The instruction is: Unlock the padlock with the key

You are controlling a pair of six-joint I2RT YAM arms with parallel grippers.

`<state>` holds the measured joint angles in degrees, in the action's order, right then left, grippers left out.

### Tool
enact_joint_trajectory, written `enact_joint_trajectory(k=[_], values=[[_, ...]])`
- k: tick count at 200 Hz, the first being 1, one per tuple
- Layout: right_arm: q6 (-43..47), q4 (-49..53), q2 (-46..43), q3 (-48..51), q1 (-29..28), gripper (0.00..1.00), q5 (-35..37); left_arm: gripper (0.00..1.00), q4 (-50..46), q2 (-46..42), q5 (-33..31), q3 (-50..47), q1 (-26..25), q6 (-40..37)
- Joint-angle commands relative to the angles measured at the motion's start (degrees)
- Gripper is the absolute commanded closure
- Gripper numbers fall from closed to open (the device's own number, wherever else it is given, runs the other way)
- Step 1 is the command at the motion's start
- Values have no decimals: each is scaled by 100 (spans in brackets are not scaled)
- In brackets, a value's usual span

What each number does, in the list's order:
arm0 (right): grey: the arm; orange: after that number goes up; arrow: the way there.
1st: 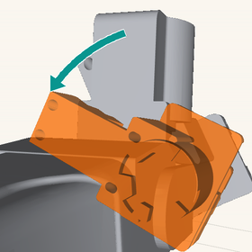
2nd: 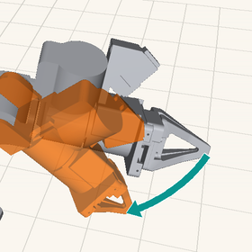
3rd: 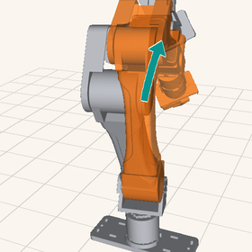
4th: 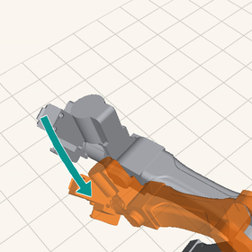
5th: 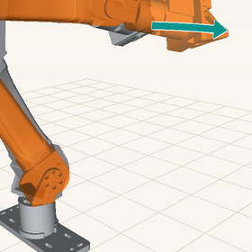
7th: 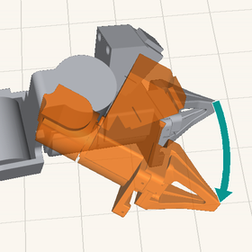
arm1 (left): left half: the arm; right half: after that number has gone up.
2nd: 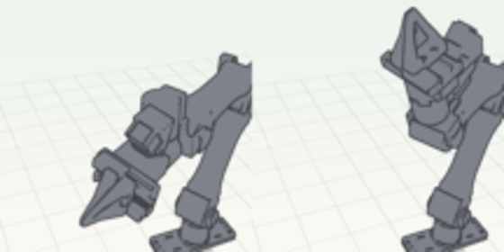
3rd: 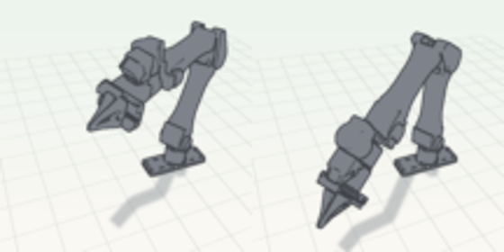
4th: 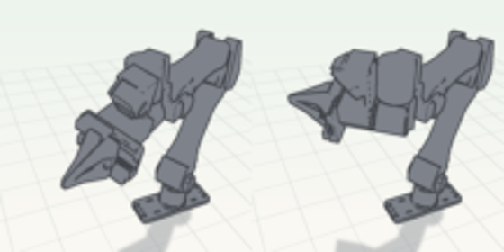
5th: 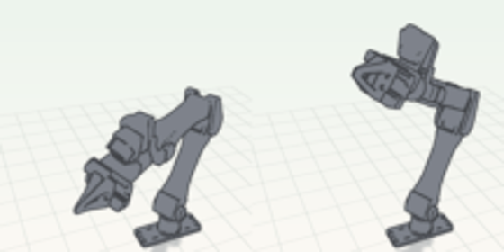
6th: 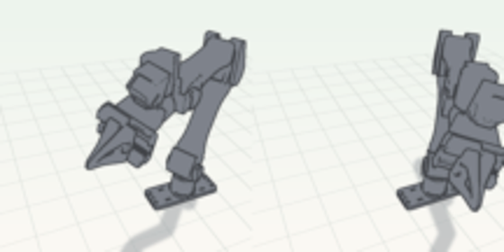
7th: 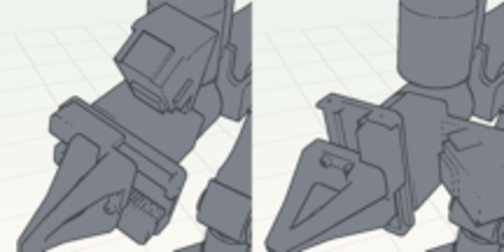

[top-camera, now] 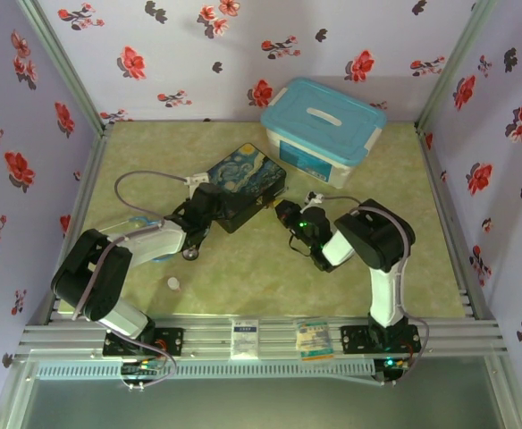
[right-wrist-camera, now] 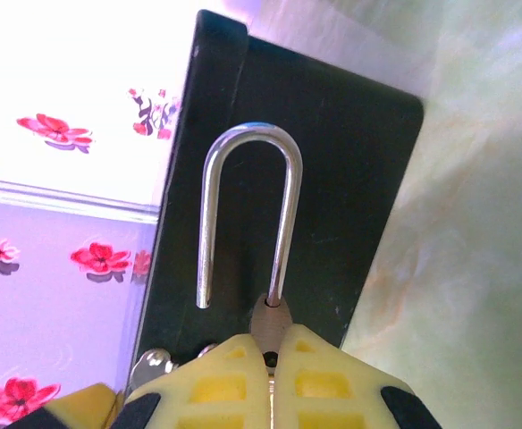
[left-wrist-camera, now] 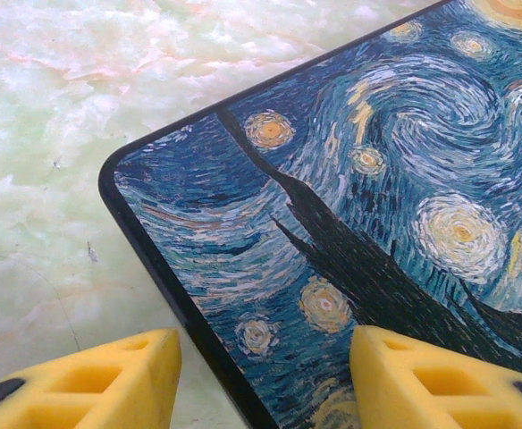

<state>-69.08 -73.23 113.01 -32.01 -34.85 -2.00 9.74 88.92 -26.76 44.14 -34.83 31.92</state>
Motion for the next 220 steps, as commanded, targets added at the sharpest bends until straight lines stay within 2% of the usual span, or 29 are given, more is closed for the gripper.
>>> enact_joint_trajectory(k=[1, 19, 59, 84, 121, 146, 171, 199, 220], values=[[170, 693, -573, 94, 156, 100, -702, 45, -1003, 121, 174, -28, 134, -326], [451, 1598, -1056, 160, 264, 100, -1305, 44, -1035, 215, 332, 104, 346, -362], [1643, 4659, -2225, -40, 330, 100, -2250, 39, -942, 560, 642, 390, 777, -520], [2328, 6086, -2830, -145, 365, 100, -2618, 37, -658, 887, 1155, 609, 1099, -475], [3551, 8343, -3180, -596, 473, 100, -2834, 30, -877, 1197, 1173, 1224, 1567, -535], [3911, 8861, -3129, -661, 579, 100, -2737, 29, -1118, 1122, 1184, 1771, 1842, -696], [4062, 9053, -2985, -716, 706, 100, -2647, 23, -1401, 802, 1156, 2183, 1868, -886], [4156, 9129, -2835, -745, 795, 100, -2599, 21, -1443, 108, 1259, 1997, 1840, -758], [4314, 9466, -2800, -769, 828, 100, -2245, 21, -1325, -581, 1362, 1480, 1688, -633]])
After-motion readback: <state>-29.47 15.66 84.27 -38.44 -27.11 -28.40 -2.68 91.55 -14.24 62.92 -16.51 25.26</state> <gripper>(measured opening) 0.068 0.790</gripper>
